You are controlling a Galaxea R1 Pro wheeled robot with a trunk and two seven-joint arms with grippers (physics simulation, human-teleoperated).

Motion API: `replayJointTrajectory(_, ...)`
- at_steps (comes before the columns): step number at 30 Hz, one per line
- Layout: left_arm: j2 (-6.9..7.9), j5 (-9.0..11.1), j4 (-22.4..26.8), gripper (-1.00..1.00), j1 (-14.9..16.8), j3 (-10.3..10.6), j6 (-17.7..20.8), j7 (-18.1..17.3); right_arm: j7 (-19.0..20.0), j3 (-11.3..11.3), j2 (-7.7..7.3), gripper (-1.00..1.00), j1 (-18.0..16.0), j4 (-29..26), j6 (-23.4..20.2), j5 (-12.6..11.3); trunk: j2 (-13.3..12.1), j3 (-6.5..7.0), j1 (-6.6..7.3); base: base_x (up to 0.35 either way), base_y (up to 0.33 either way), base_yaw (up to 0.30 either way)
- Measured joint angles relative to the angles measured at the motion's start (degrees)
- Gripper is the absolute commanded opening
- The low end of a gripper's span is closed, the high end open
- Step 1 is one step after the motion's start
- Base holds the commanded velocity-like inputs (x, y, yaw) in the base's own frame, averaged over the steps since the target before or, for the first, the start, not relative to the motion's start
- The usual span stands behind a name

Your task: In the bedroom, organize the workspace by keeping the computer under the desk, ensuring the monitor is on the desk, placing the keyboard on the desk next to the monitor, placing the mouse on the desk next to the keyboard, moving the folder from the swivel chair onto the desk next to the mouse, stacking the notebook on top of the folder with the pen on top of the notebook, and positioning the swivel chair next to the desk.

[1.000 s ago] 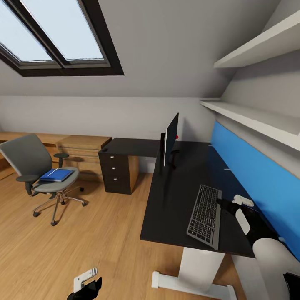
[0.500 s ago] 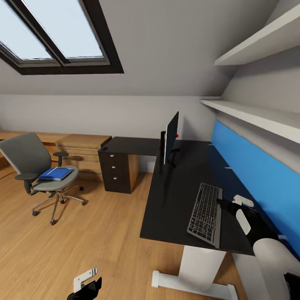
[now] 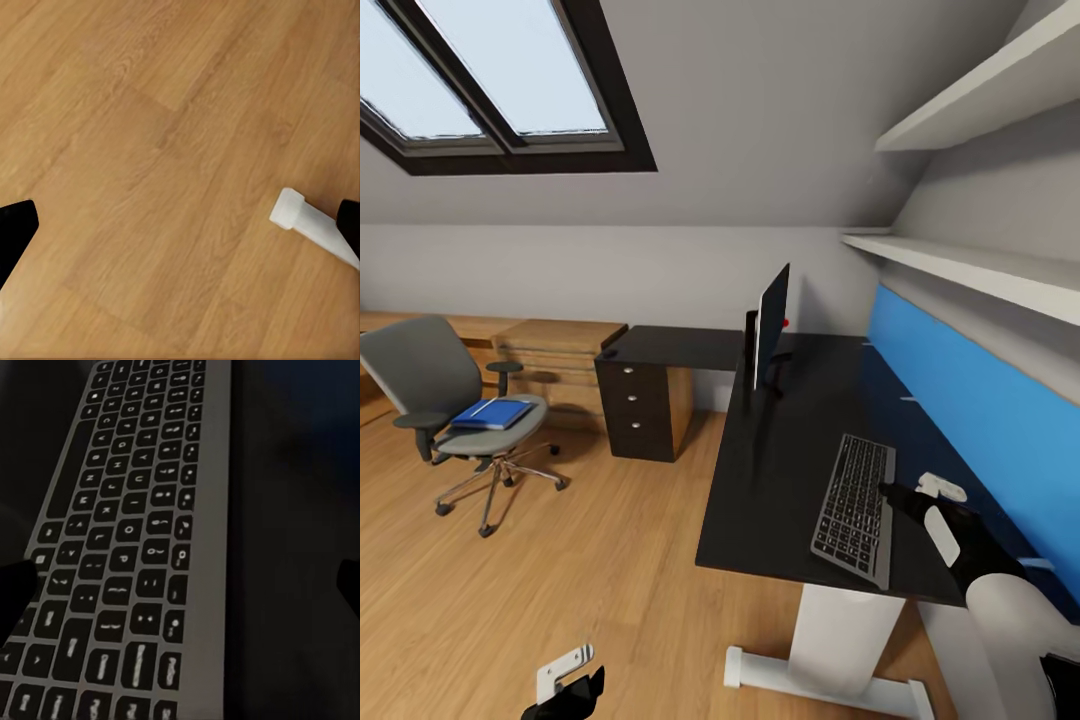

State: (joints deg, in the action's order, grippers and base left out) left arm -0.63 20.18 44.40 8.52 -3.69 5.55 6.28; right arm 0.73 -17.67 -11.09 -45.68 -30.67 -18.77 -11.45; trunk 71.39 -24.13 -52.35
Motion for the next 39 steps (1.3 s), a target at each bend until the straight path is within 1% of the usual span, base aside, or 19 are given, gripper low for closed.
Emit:
replayJointTrajectory(8,-0.03,0.0,-1.1,1.00,0.0,0.1,-0.5,0.0,0.0,0.0,0.10,1.00,0.0,0.2,0.0,0.0,3.2,-1.44,-1.76,0.000,0.000,0.000)
replayJointTrajectory(22,-0.03,0.0,-1.4,1.00,0.0,0.0,-1.4,0.0,-0.1,0.2,0.49,1.00,0.0,0.3,0.0,0.3,8.8,-3.95,-4.83,0.000,0.000,0.000)
replayJointTrajectory(39,0.01,0.0,-1.4,1.00,0.0,0.0,-1.5,-0.3,-0.2,0.3,0.53,1.00,0.0,0.3,0.0,0.4,8.8,-3.96,-4.84,0.000,0.000,0.000)
